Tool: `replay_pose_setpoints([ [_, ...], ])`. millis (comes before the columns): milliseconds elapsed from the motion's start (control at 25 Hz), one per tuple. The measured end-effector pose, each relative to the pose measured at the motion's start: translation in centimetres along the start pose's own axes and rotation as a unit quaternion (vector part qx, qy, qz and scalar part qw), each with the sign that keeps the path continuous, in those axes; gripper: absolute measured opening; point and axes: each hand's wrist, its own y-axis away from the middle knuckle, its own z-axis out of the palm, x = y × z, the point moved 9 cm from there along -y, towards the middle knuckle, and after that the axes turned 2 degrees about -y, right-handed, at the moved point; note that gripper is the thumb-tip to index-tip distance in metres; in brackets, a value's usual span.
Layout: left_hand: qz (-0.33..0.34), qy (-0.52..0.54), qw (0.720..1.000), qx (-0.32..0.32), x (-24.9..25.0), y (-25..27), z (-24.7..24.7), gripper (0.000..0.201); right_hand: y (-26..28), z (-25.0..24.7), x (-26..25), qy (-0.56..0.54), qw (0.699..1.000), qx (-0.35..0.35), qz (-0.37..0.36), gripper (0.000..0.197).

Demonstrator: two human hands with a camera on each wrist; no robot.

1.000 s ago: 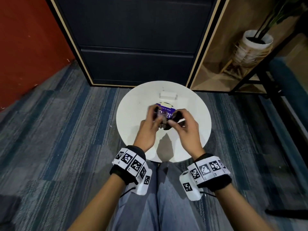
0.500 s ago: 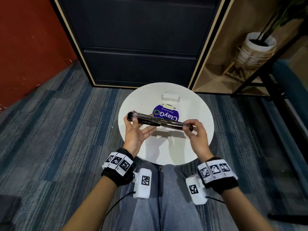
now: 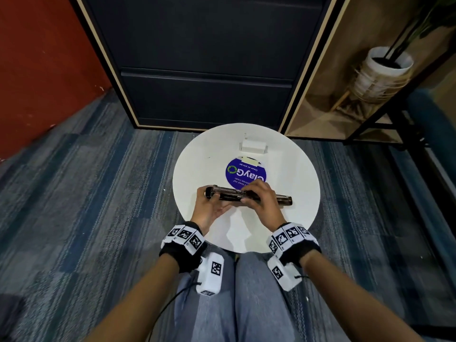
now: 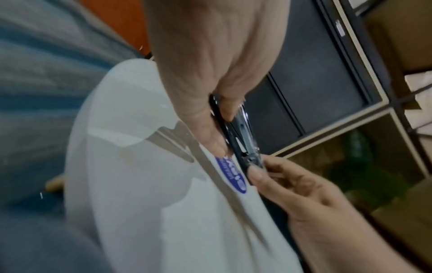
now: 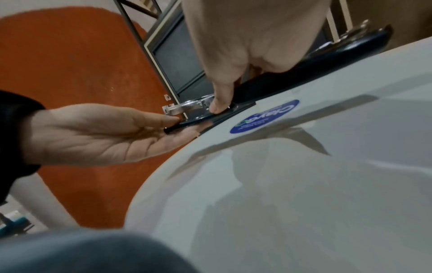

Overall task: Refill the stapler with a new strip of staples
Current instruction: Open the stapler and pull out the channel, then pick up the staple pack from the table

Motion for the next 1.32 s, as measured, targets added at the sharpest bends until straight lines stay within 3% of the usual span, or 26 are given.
replay_pose_setpoints([
  [80,0.052,-0.166,0.984,0.045,0.7,-1.9,-2.2,0.018,-0.8,0.1,1.3,0.035,0.999,-0.004,0.015,0.025],
  [200,0.112,-0.425,0.895,0.075,1.8,-3.4,-3.2,0.029,-1.7,1.1,2.6,0.068,0.997,-0.016,0.023,0.025],
  [240,0.120,-0.475,0.867,0.086,2.0,-3.7,-3.3,0.031,-1.9,1.4,3.0,0.074,0.997,-0.018,0.029,0.025],
  [320,0.132,-0.509,0.845,0.103,2.3,-3.8,-3.2,0.029,-2.0,1.9,3.7,0.071,0.996,-0.019,0.045,0.025],
  [640,0.167,-0.514,0.838,0.071,2.0,-3.5,-3.2,0.029,-3.4,0.7,3.6,0.045,0.996,-0.051,0.056,0.020],
  [760,0.198,-0.487,0.850,0.039,1.9,-3.3,-3.6,0.029,-6.7,-2.2,3.7,0.136,0.990,-0.010,0.025,0.010],
  [880,0.231,-0.473,0.850,0.022,1.9,-3.4,-3.8,0.027,-10.5,-3.9,4.6,0.223,0.974,-0.001,0.043,0.021],
  [1080,0.227,-0.470,0.853,0.007,1.4,-3.7,-3.8,0.026,-14.4,-3.2,6.4,0.250,0.964,-0.027,0.089,0.062],
  [1200,0.229,-0.460,0.858,0.003,1.4,-3.9,-3.9,0.024,-15.5,-2.1,7.8,0.259,0.957,-0.061,0.116,0.058],
  [1320,0.223,-0.460,0.860,0.001,1.3,-3.9,-3.9,0.028,-15.2,-1.9,8.2,0.243,0.960,-0.029,0.137,0.047],
])
